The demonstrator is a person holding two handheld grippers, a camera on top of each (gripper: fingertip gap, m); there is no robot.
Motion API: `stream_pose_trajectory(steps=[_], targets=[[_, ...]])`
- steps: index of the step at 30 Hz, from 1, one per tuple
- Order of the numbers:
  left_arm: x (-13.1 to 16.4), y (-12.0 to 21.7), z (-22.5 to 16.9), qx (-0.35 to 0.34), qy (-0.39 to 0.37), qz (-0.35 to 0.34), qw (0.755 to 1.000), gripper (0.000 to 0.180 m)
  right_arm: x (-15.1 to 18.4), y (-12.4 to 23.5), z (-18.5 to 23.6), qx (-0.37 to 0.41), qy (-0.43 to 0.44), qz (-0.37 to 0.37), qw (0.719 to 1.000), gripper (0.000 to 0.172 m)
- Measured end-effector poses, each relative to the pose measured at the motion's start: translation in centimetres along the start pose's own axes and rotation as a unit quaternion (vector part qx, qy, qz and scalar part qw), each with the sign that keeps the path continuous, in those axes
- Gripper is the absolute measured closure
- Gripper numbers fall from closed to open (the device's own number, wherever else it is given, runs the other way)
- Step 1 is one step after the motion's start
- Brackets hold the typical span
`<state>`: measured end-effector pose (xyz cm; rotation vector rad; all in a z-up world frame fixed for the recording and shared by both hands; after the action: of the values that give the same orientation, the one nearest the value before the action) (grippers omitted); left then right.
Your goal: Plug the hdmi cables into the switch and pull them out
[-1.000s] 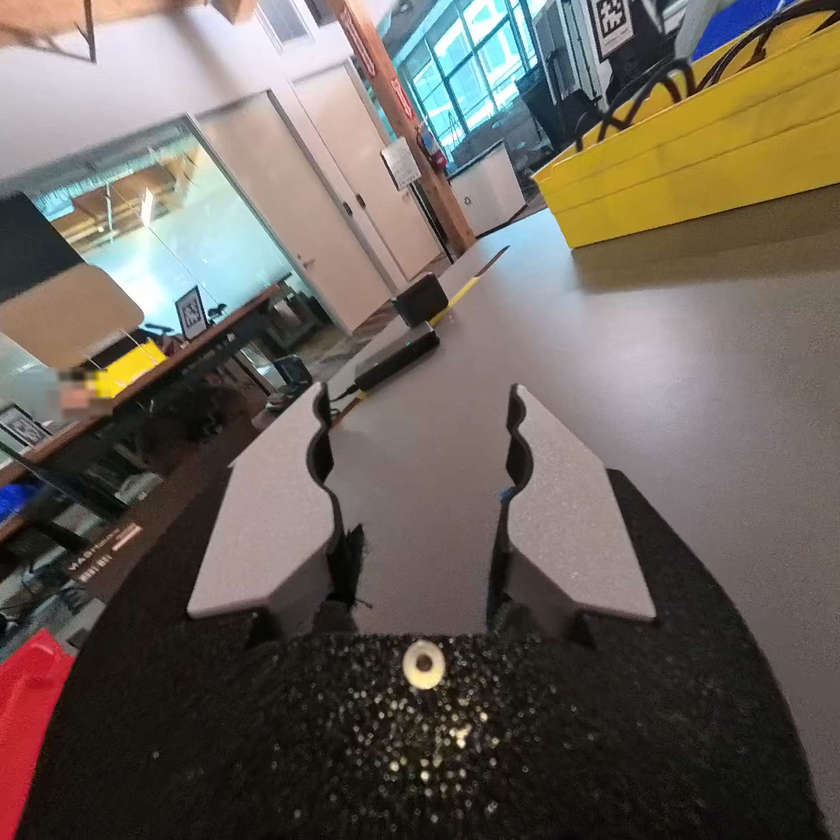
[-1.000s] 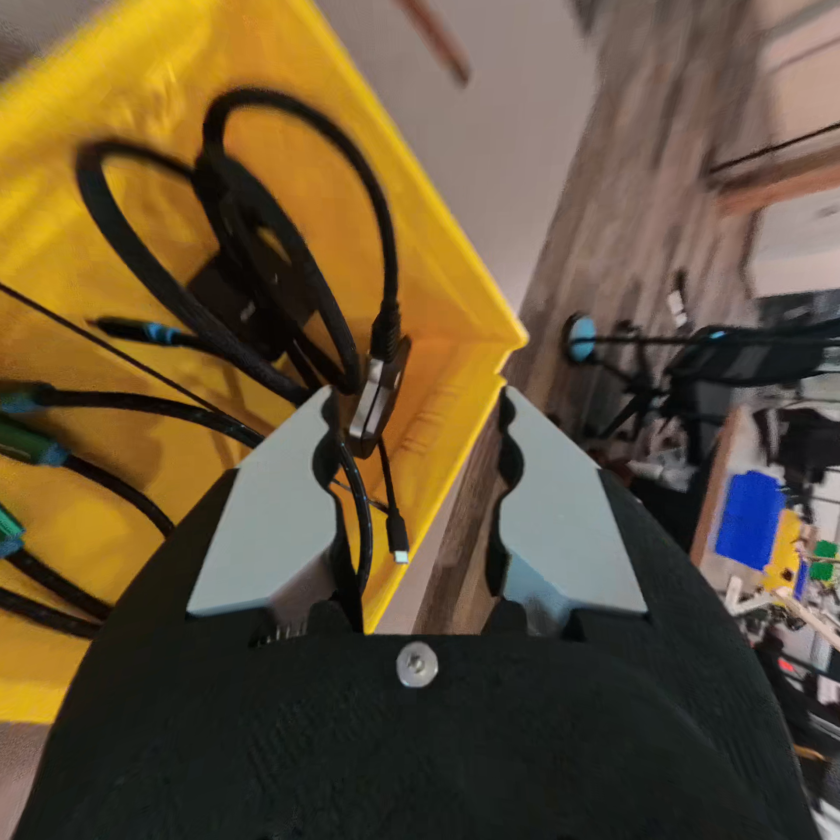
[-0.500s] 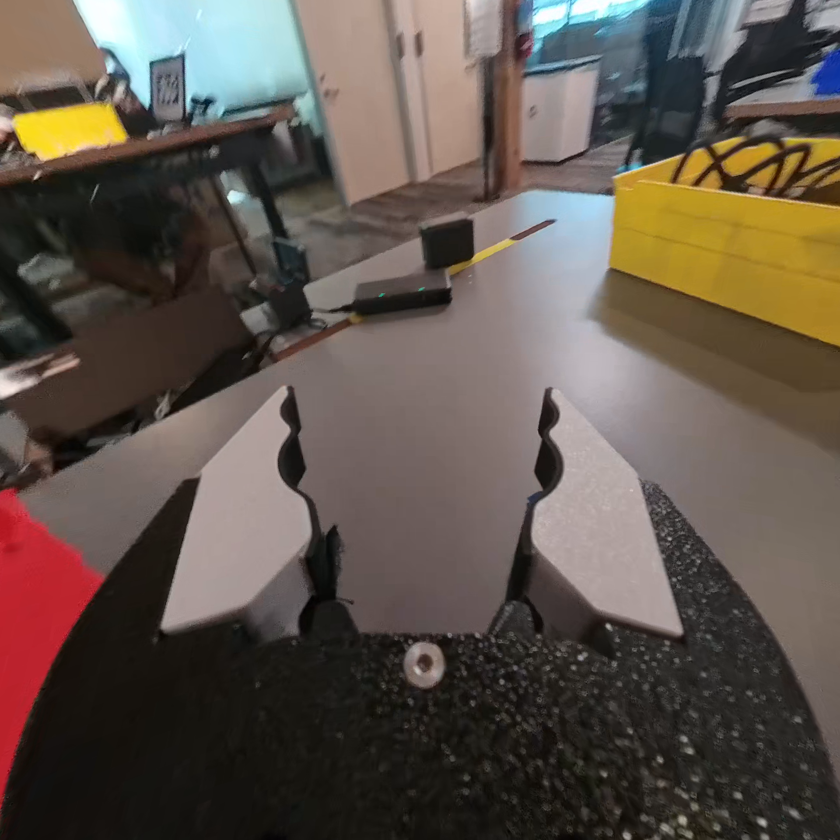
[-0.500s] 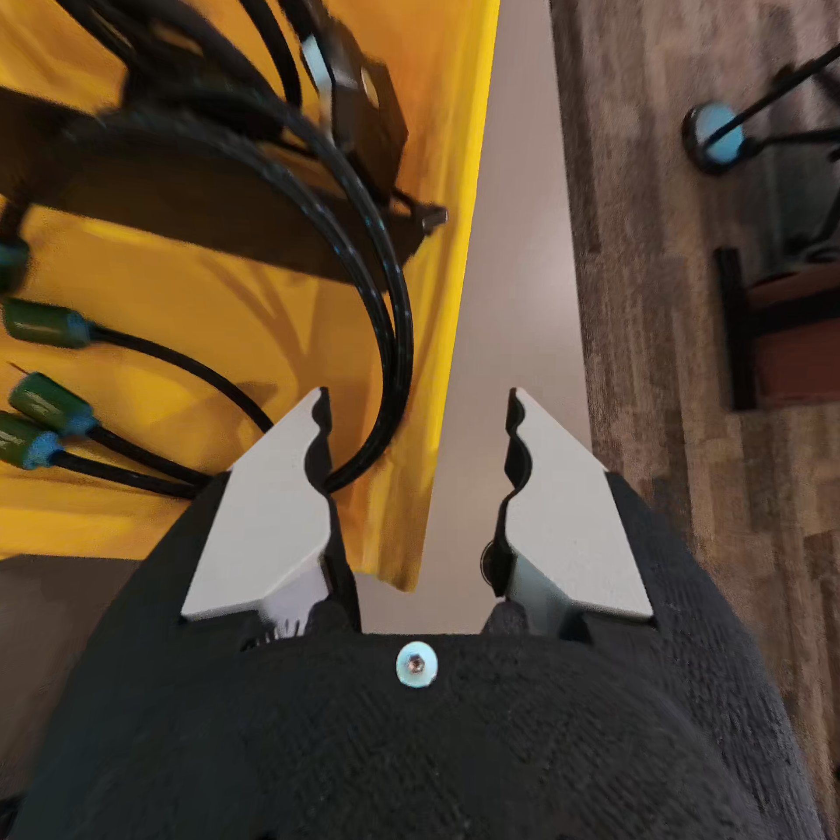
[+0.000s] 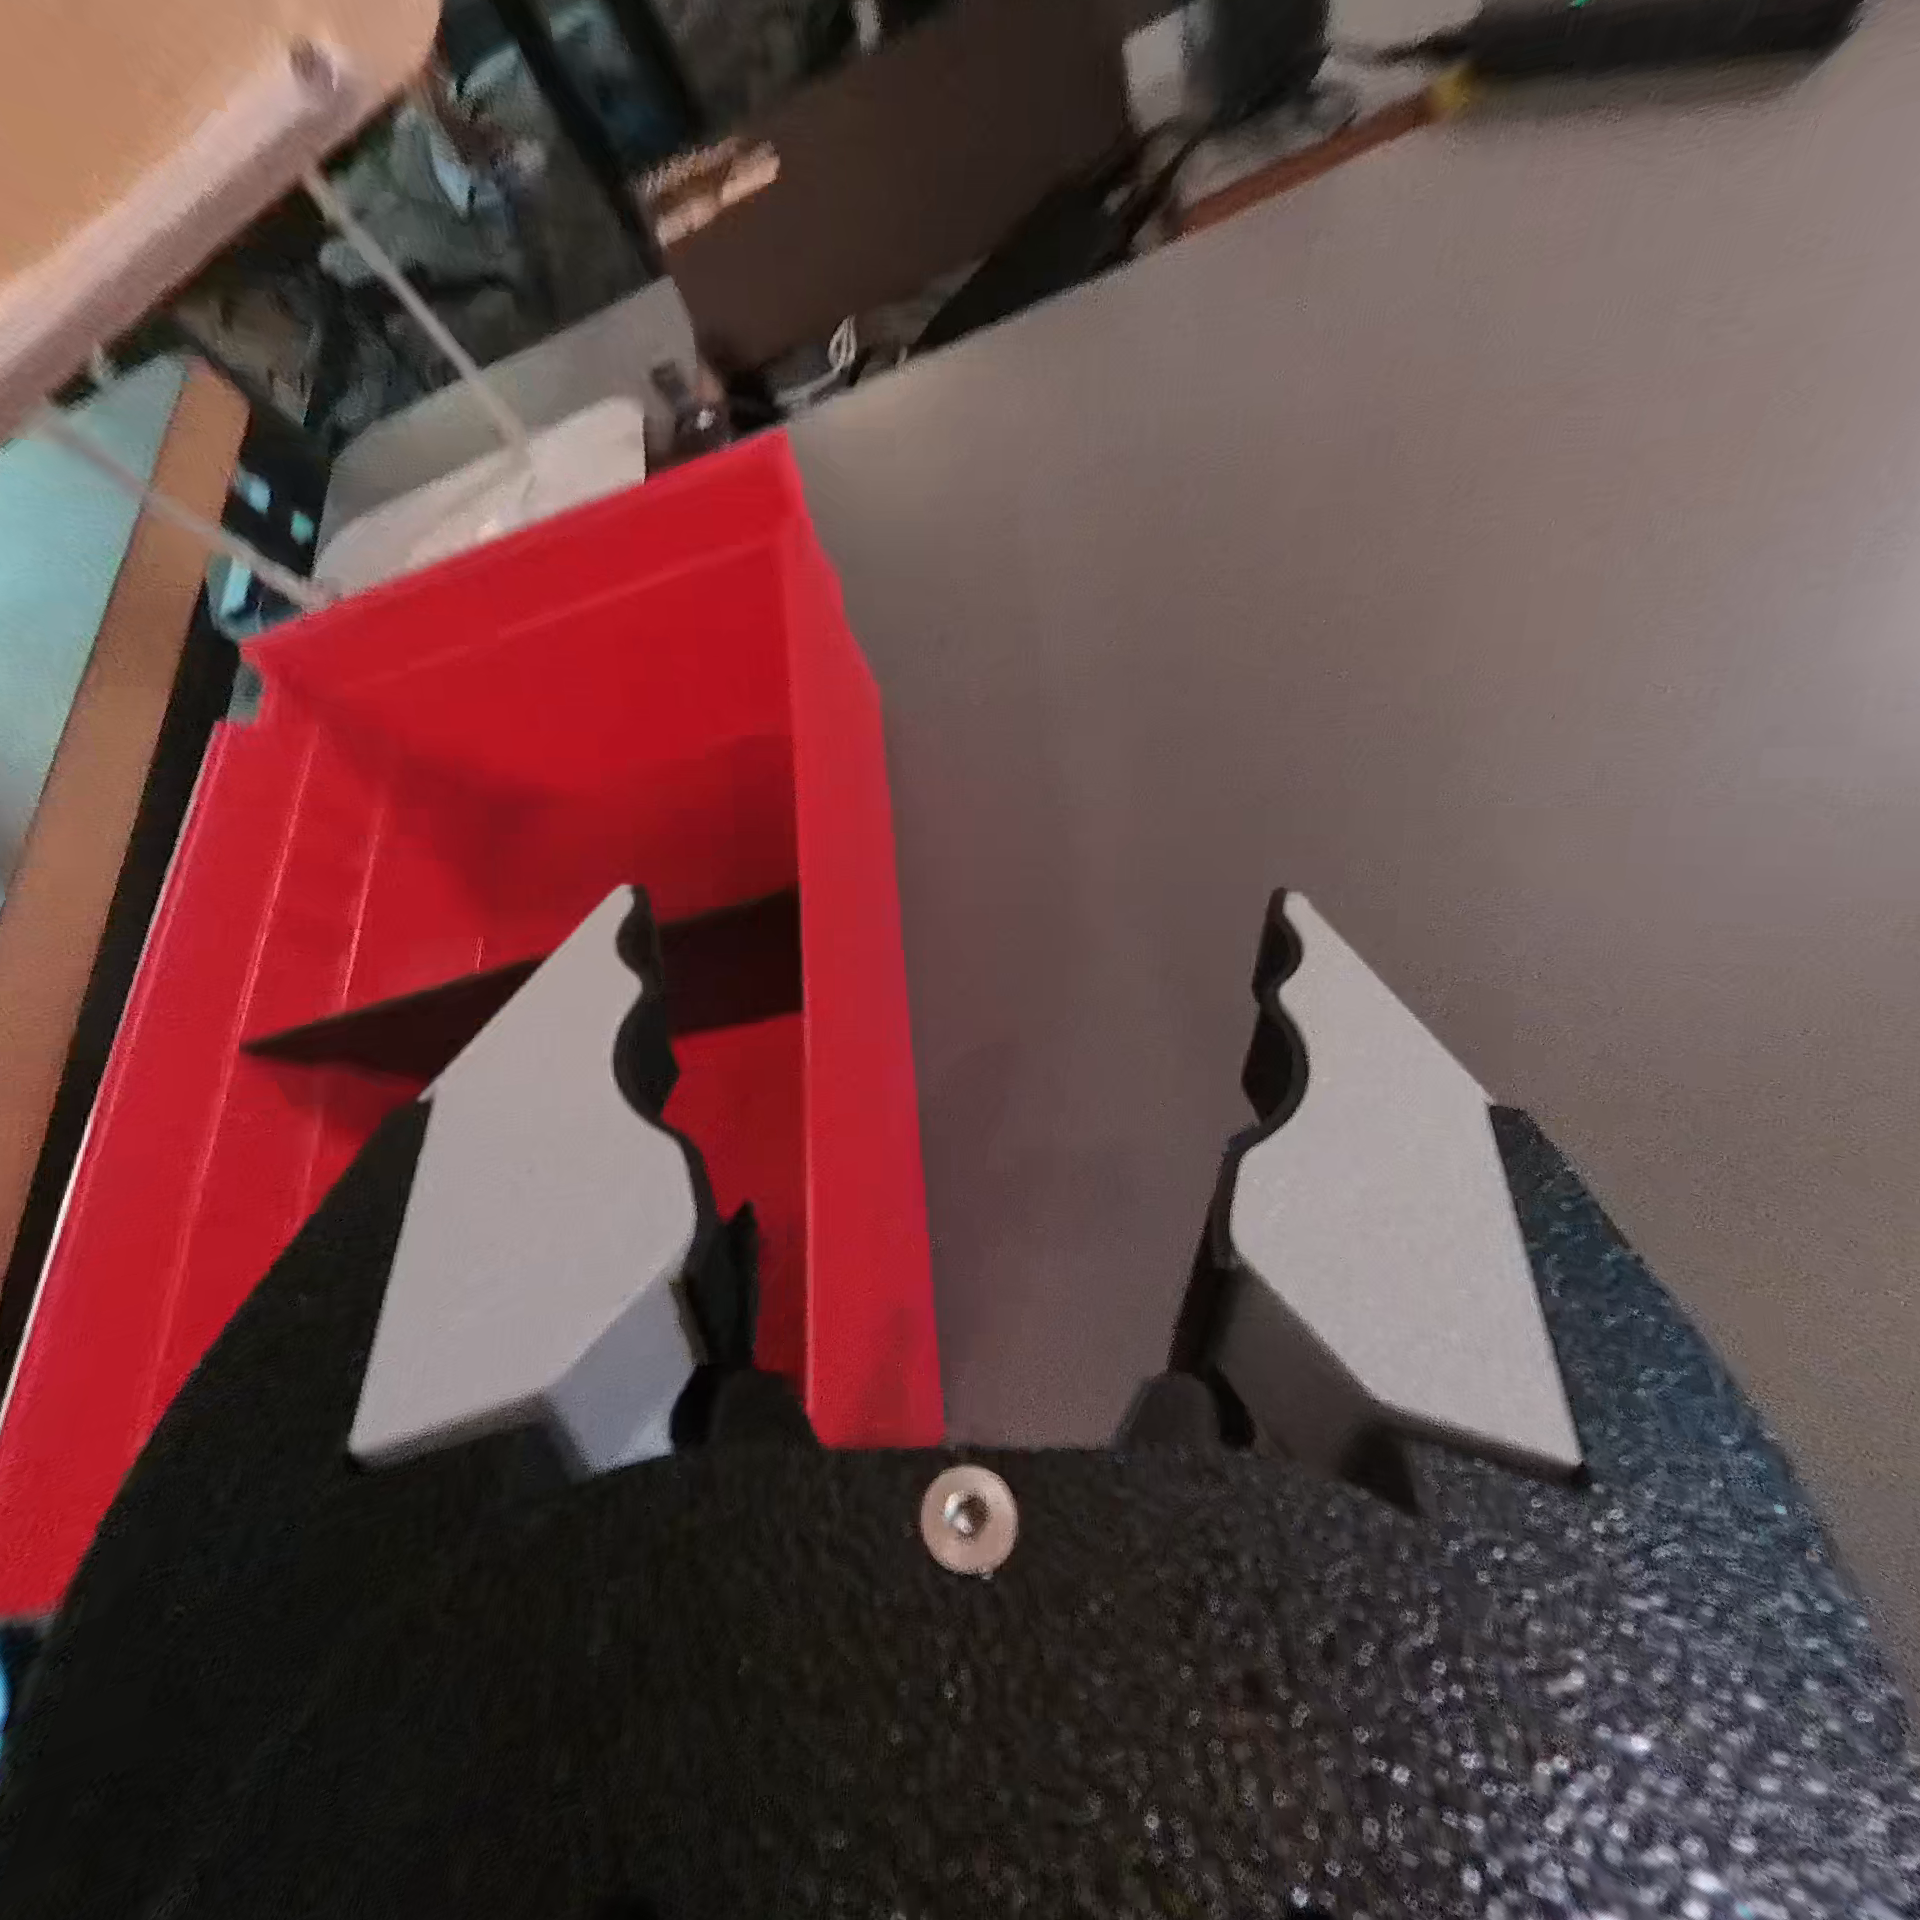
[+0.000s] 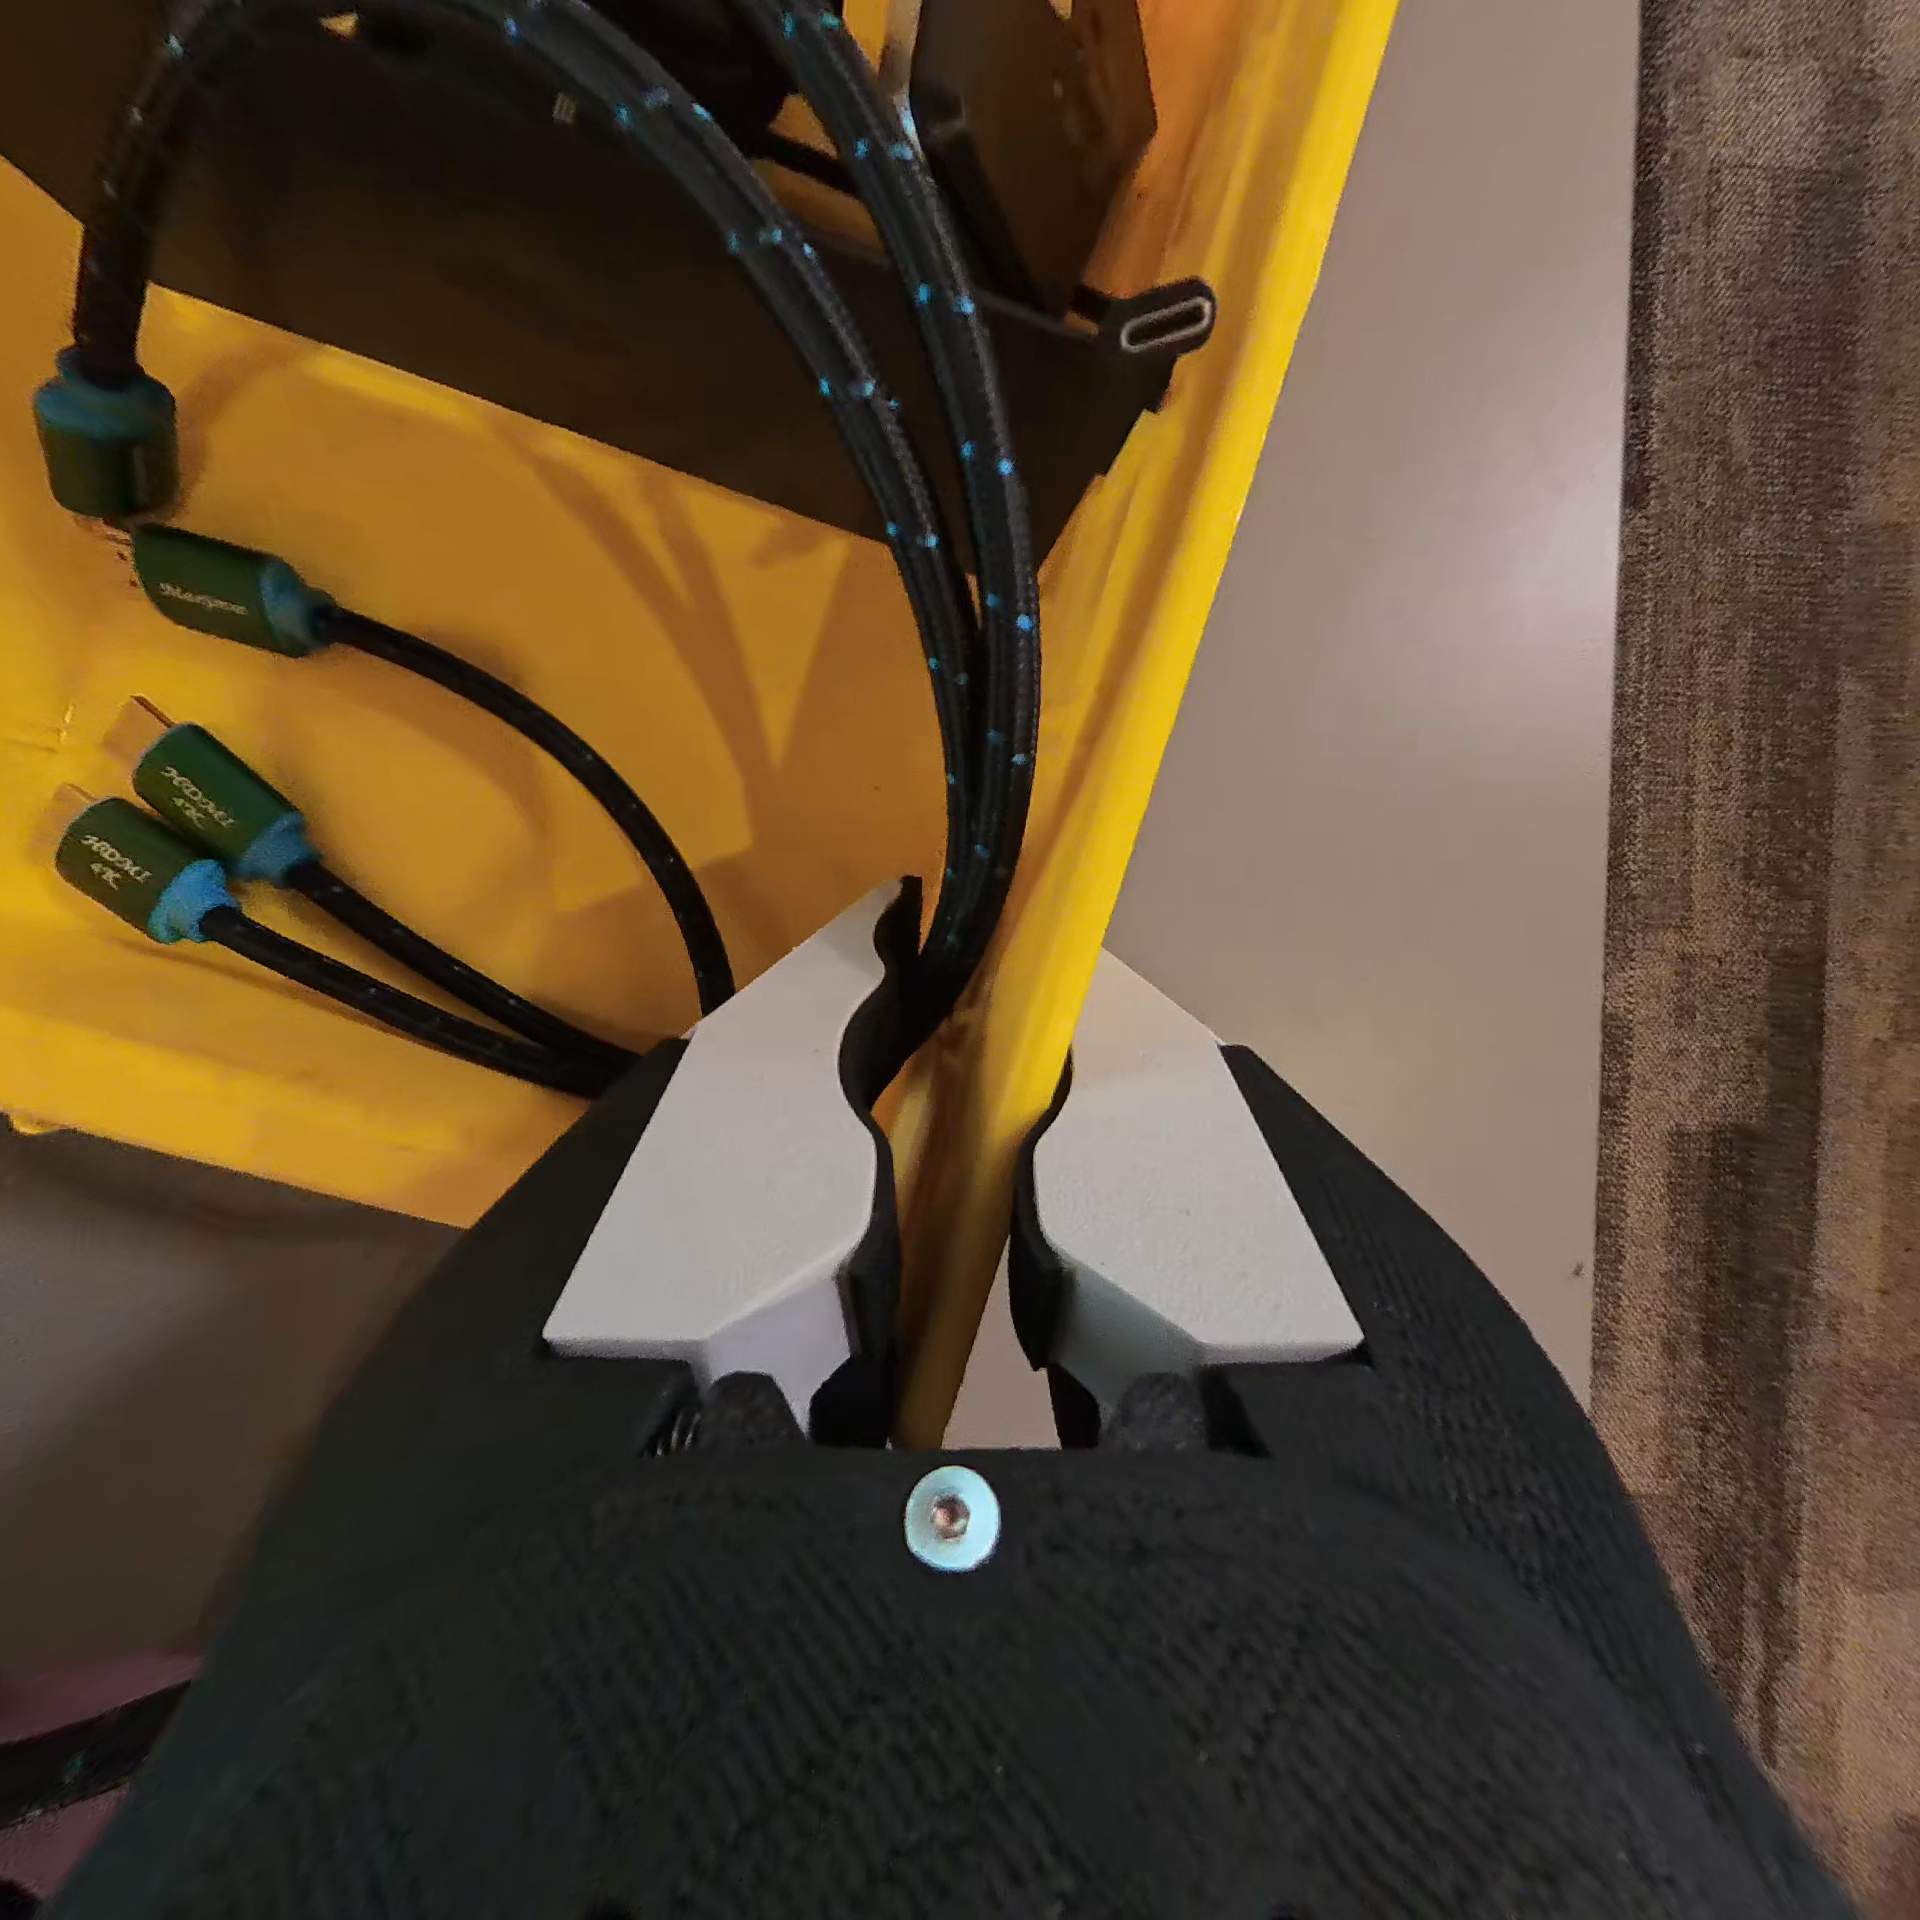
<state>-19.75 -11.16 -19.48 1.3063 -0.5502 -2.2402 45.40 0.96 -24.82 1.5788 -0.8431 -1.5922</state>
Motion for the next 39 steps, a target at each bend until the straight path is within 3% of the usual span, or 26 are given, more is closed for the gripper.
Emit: stream_pose_trajectory(steps=[6, 9, 11, 14, 22, 30, 39], targets=[[5.5, -1.5, 0.8, 0.033, 0.040, 0.105, 0.993, 0.077, 0.3, 0.2, 1.9, 0.007, -0.006, -0.001, 1.000, 0.160], [6.3, -1.8, 0.5, 0.085, 0.072, 0.089, 0.990, 0.094, 0.6, 0.3, 3.5, 0.004, -0.002, -0.001, 1.000, 0.160], [7.0, -2.1, 0.3, 0.107, 0.063, 0.118, 0.985, 0.107, 0.7, 0.3, 5.0, -0.001, 0.005, -0.002, 1.000, 0.159], [7.4, -2.3, 0.6, 0.099, 0.056, 0.140, 0.984, 0.112, 0.8, 0.2, 7.9, -0.014, 0.021, -0.004, 1.000, 0.160], [9.4, -1.7, 2.7, 0.055, 0.059, 0.159, 0.984, 0.152, 0.4, -0.6, 18.7, -0.074, 0.090, -0.023, 0.993, 0.159], [11.0, -0.2, 3.8, 0.062, 0.040, 0.094, 0.993, 0.162, -0.9, -1.9, 29.6, -0.161, 0.179, -0.030, 0.970, 0.161], [13.6, 6.1, 7.7, -0.062, 0.071, 0.019, 0.995, 0.165, -0.9, -2.3, 41.4, -0.224, 0.252, -0.043, 0.940, 0.162]])
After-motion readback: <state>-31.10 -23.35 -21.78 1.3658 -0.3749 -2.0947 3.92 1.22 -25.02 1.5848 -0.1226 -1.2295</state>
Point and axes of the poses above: each gripper's, where its closed fingertips meet, y back along the fingers, x out of its underside, z = x × y across the jaws, the point moved 9 cm from there along y, back along the fingers, and after that the axes turned 13 degrees about -y, right-handed, at the moved point
